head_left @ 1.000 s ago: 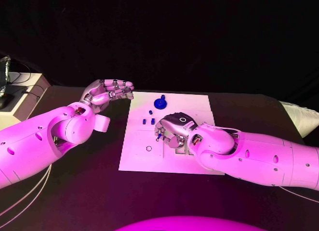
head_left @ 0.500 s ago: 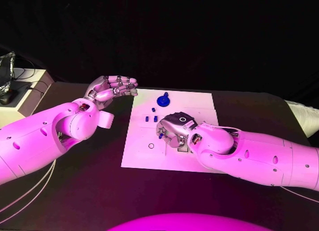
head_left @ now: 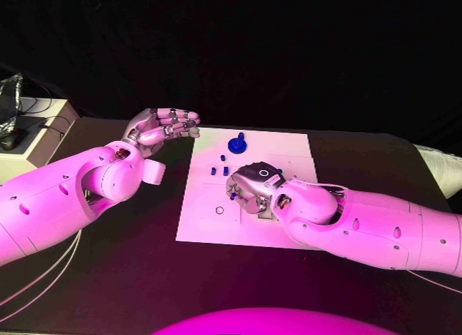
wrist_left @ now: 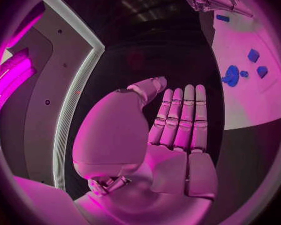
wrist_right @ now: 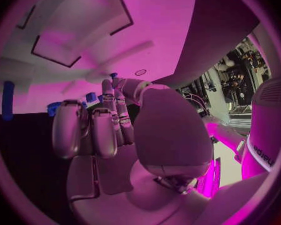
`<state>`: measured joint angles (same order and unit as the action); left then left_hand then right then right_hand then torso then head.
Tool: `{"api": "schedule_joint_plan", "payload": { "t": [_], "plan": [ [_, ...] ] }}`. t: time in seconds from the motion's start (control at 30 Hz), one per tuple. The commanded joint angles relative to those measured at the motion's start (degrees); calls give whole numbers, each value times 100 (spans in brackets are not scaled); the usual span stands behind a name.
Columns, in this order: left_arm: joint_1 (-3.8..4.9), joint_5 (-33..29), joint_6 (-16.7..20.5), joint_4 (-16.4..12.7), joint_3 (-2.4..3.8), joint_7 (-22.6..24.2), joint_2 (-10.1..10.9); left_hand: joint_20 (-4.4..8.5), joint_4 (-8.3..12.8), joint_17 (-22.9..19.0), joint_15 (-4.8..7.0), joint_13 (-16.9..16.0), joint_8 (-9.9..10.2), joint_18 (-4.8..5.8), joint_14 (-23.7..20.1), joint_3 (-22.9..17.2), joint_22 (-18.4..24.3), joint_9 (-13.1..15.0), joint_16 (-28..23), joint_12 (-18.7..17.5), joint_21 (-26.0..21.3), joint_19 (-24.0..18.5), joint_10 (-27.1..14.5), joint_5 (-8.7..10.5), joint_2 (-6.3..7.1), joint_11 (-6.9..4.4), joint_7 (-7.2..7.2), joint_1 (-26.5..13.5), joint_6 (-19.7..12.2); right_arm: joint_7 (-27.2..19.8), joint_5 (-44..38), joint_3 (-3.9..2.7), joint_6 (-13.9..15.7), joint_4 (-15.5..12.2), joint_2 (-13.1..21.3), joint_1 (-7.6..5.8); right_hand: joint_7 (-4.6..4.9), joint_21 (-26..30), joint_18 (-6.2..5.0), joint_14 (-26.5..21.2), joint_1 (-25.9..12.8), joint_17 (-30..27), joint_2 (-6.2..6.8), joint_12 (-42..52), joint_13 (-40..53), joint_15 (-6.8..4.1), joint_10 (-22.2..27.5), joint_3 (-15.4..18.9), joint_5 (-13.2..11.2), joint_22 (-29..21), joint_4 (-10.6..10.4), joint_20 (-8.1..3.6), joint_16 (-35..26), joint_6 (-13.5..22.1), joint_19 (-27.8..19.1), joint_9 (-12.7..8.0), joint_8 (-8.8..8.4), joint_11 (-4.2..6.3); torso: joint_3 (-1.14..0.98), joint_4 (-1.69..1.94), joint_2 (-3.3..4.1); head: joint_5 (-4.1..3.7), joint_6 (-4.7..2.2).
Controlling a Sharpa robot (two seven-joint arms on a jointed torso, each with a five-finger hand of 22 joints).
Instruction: Assemble the parts on the task board
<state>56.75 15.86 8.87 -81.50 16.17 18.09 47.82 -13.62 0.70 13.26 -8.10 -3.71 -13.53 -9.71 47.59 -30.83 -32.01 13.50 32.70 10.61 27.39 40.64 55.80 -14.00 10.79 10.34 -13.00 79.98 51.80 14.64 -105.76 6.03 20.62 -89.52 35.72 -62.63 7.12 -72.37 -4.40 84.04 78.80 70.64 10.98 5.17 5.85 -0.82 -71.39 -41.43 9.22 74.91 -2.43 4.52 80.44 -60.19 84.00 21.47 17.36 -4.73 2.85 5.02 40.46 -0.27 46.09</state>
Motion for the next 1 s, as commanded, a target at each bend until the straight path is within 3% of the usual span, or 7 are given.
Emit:
{"api": "schedule_joint_plan", "payload": {
  "t": [0.03,0.37,0.5,0.67,0.9,0.93,1.0],
  "plan": [
    [2,-33,-17,-21,4,69,-2,-27,2,-4,9,-8,-27,-23,-28,-37,4,-10,-38,22,-32,1,-47,-34,23,-4,8,-51,-34,-6,-120,6,-173,18,-35,21,19,31,86,228,0,-3,-78,11,5,-42,-141,-20,15,556,-2,-24,-12,-22,147,-1,39,131,4,2,-2,9,15],
    [2,-31,-4,-31,4,52,15,-27,2,-4,9,-8,-27,-23,-28,-37,4,-10,-38,22,-32,1,-47,-34,23,-4,8,-51,-34,-167,-89,22,-332,82,-71,49,49,45,87,225,-114,-29,-3,-67,-19,-16,-108,70,48,559,22,-12,-13,29,138,50,35,102,4,0,-5,41,54],
    [3,-30,-3,-29,4,41,23,-33,1,-10,6,-8,-32,-26,-33,-40,20,-11,-49,25,-54,5,-51,-34,24,-3,7,-49,-34,-229,-71,26,-254,92,-58,51,78,97,79,216,-374,-65,229,-162,-74,35,68,383,-59,545,-54,32,-13,246,117,45,-104,45,0,-8,-2,49,58],
    [3,-29,-2,-22,4,33,28,-35,2,-13,6,-7,-37,-29,-32,-46,31,-11,-56,27,-69,11,-54,-34,19,-2,6,-43,-33,-237,-63,28,-83,94,-39,53,90,264,48,204,-468,-93,386,-172,-142,72,351,544,-67,466,-119,68,-13,380,72,19,-231,-4,-2,-9,-5,52,59],
    [3,-29,-12,-14,4,24,30,-39,1,-16,4,-6,-37,-31,-34,-45,41,-13,-63,26,-83,16,-63,-32,24,1,2,-44,-40,-201,-63,29,211,77,8,54,113,804,-49,127,-410,-363,446,-157,-194,117,811,917,-196,191,-190,118,-139,553,-63,-38,-432,-57,-1,-5,-8,52,47],
    [3,-28,-14,-13,4,23,31,-39,1,-16,4,-6,-37,-31,-34,-45,41,-13,-63,26,-83,16,-63,-32,24,1,2,-44,-40,-192,-64,29,256,72,18,54,96,1198,-117,81,-352,-540,420,-132,-200,127,919,1093,-194,-15,-217,128,-234,593,-174,-60,-496,-68,2,-5,-9,51,47],
    [2,-28,-15,-11,4,21,33,-46,-7,-21,0,-6,-34,-35,-33,-39,60,-18,-72,29,-107,26,-72,-28,29,8,-12,-55,-55,-171,-64,29,364,58,46,54,-9,1381,-140,42,-231,-738,397,-80,-201,137,1054,1421,-182,-118,-248,143,-340,687,-217,-104,-604,-87,1,-3,-7,46,43]
  ]
}}
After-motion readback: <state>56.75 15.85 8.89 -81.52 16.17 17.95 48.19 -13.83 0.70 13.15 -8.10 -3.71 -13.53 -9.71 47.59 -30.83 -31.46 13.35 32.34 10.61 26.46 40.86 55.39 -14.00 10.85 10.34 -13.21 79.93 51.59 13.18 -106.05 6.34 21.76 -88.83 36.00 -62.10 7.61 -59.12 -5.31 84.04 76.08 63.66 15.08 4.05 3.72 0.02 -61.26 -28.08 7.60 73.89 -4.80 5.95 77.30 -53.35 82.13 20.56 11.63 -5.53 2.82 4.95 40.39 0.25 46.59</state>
